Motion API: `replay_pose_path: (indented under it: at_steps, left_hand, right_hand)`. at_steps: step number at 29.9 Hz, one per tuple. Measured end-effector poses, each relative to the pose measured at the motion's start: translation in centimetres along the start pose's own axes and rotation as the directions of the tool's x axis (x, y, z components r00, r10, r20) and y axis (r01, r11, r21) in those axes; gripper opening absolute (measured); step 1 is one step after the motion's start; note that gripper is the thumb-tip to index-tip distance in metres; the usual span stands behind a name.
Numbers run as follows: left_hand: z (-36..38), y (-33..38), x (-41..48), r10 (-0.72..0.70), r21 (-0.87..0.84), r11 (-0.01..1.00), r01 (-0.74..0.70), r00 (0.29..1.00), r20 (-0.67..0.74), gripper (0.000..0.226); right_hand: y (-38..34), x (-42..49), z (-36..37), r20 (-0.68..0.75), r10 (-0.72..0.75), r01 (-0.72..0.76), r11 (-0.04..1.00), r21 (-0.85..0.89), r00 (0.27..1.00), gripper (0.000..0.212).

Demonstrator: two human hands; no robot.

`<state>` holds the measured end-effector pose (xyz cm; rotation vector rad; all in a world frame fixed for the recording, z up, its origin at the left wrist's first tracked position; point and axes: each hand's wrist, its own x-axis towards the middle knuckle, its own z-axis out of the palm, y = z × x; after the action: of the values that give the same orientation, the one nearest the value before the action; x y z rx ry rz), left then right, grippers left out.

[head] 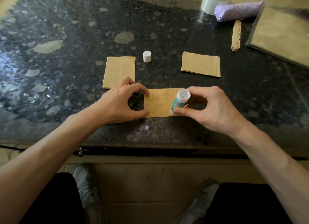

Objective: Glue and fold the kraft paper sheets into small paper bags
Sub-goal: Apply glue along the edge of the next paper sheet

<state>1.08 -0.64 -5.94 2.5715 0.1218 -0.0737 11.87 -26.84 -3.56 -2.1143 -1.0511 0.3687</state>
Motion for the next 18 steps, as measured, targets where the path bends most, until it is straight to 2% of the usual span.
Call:
replay_pose_path:
  at_steps: [6,12,15,18]
  left_hand:
    - [0.0,-0.1,0.1,0.003,-0.007,1.000,-0.003,1.000,0.003,0.055]
    - [0.0,0.0,0.0,0.002,-0.012,1.000,-0.002,1.000,-0.001,0.055]
    - [0.2,0.0,0.0,0.006,-0.015,1.000,-0.007,1.000,-0.017,0.054]
    - [0.3,0.0,0.0,0.011,-0.010,1.000,-0.012,0.999,-0.042,0.053]
  right_hand:
    - [0.4,-0.5,-0.2,-0.021,0.046,-0.043,0.994,0.102,0.999,0.021]
    - [0.5,-0.4,-1.1,-0.221,0.135,-0.046,0.929,0.367,0.966,0.023]
    - [1.0,-0.2,-1.2,-0.302,0.141,-0.029,0.937,0.348,0.943,0.024]
    - [1.1,0.0,-0.8,-0.292,0.095,-0.010,0.960,0.280,0.952,0.023]
